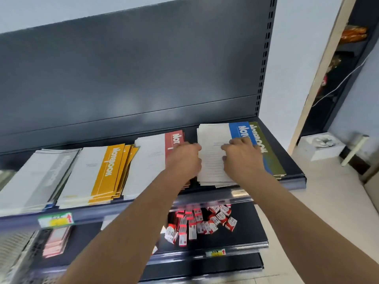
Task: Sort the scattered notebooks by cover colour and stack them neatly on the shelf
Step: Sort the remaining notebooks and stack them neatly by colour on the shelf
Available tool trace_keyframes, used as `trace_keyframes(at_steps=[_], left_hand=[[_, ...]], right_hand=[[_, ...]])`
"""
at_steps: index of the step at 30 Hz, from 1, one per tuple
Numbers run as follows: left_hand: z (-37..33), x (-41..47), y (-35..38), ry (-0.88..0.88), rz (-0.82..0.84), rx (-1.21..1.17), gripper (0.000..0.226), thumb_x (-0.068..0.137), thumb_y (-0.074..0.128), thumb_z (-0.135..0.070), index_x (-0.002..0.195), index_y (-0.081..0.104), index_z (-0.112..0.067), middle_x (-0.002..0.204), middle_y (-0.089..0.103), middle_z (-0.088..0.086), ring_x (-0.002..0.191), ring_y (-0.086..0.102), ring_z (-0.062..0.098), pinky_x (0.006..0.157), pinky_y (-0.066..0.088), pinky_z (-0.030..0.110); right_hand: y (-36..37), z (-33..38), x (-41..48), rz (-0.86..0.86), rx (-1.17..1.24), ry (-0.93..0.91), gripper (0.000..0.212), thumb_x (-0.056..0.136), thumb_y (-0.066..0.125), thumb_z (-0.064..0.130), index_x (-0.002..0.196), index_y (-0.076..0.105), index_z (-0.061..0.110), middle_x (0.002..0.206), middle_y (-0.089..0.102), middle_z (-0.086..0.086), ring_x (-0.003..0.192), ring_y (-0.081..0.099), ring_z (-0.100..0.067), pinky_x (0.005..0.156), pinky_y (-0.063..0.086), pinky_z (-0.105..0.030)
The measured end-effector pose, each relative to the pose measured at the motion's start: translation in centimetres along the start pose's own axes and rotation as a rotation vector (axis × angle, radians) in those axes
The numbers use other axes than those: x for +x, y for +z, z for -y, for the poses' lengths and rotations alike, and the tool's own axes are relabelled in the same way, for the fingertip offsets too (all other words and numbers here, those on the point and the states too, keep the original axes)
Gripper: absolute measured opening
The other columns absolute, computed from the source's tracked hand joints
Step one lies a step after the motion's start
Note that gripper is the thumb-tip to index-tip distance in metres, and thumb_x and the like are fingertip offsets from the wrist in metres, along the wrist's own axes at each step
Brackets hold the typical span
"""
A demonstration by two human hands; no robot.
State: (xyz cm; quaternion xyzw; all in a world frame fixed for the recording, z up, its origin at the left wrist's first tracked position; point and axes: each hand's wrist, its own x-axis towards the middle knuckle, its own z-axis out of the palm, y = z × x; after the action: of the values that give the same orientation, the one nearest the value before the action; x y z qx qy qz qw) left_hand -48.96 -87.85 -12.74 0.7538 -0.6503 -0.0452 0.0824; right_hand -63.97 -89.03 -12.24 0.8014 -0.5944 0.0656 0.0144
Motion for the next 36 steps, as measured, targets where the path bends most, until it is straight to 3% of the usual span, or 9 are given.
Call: trace_keyframes(at_steps=[3, 10, 14, 19, 23, 27, 36], left_hand=[[3.4, -3.0, -1.1, -0.054, 0.012, 0.181, 0.034, 0.093, 0.054, -0.021, 0.127, 0.057, -0.025, 0.12, 0.061, 0.005, 0.109, 0.054, 0.026, 0.086, 0.049, 0.037], [16.7, -15.3, -5.0, -0.372, 0.033, -0.181, 0.028, 0.09, 0.06, -0.028, 0.117, 0.068, -0.025, 0.123, 0.065, 0.002, 0.113, 0.059, 0.023, 0.094, 0.048, 0.032], [24.7, -24.9, -7.3, -0.581, 0.042, -0.146, 0.026, 0.087, 0.057, -0.022, 0.108, 0.071, -0.015, 0.112, 0.068, 0.011, 0.106, 0.062, 0.03, 0.089, 0.05, 0.034], [35.0, -39.3, -10.3, -0.829, -0.068, -0.172, 0.03, 0.086, 0.062, -0.022, 0.115, 0.069, -0.022, 0.116, 0.068, 0.002, 0.109, 0.061, 0.022, 0.092, 0.049, 0.03], [40.8, -51.4, -12.1, -0.963, -0.162, -0.182, 0.029, 0.09, 0.06, -0.022, 0.118, 0.068, -0.019, 0.115, 0.068, 0.0, 0.104, 0.062, 0.02, 0.082, 0.047, 0.025], [45.1, -61.5, -13.5, -1.128, -0.246, -0.223, 0.027, 0.092, 0.058, -0.02, 0.117, 0.068, -0.016, 0.116, 0.068, 0.001, 0.106, 0.062, 0.02, 0.089, 0.05, 0.03], [53.7, -73.7, -15.0, -1.415, -0.446, -0.227, 0.026, 0.091, 0.061, -0.024, 0.116, 0.068, -0.018, 0.111, 0.069, 0.001, 0.1, 0.062, 0.019, 0.085, 0.05, 0.029]], right_hand=[[-0.1, 3.9, -0.4, 0.027, 0.003, -0.121, 0.04, 0.091, 0.057, 0.024, 0.131, 0.055, 0.021, 0.134, 0.053, -0.006, 0.127, 0.039, -0.028, 0.099, 0.038, -0.045], [-0.1, 19.1, -3.7, 0.077, 0.097, -0.504, 0.027, 0.089, 0.056, 0.022, 0.115, 0.063, 0.023, 0.116, 0.062, -0.005, 0.11, 0.055, -0.028, 0.081, 0.043, -0.034], [-0.1, 30.6, -8.3, 0.163, 0.181, -0.719, 0.032, 0.092, 0.053, 0.032, 0.123, 0.061, 0.027, 0.126, 0.06, -0.003, 0.117, 0.055, -0.028, 0.09, 0.046, -0.035], [-0.9, 44.4, -17.0, 0.212, 0.235, -0.953, 0.028, 0.095, 0.052, 0.032, 0.12, 0.062, 0.026, 0.128, 0.06, -0.002, 0.117, 0.056, -0.026, 0.089, 0.046, -0.034], [-1.7, 55.2, -25.3, 0.264, 0.24, -1.126, 0.029, 0.095, 0.052, 0.036, 0.12, 0.062, 0.026, 0.127, 0.06, -0.005, 0.114, 0.056, -0.029, 0.09, 0.048, -0.036], [-3.0, 63.8, -32.7, 0.257, 0.267, -1.272, 0.029, 0.095, 0.052, 0.036, 0.121, 0.062, 0.026, 0.125, 0.061, -0.002, 0.114, 0.056, -0.026, 0.086, 0.047, -0.036], [-3.8, 77.8, -41.8, 0.302, 0.32, -1.468, 0.028, 0.098, 0.048, 0.033, 0.121, 0.063, 0.025, 0.126, 0.061, -0.002, 0.113, 0.057, -0.025, 0.077, 0.041, -0.03]])
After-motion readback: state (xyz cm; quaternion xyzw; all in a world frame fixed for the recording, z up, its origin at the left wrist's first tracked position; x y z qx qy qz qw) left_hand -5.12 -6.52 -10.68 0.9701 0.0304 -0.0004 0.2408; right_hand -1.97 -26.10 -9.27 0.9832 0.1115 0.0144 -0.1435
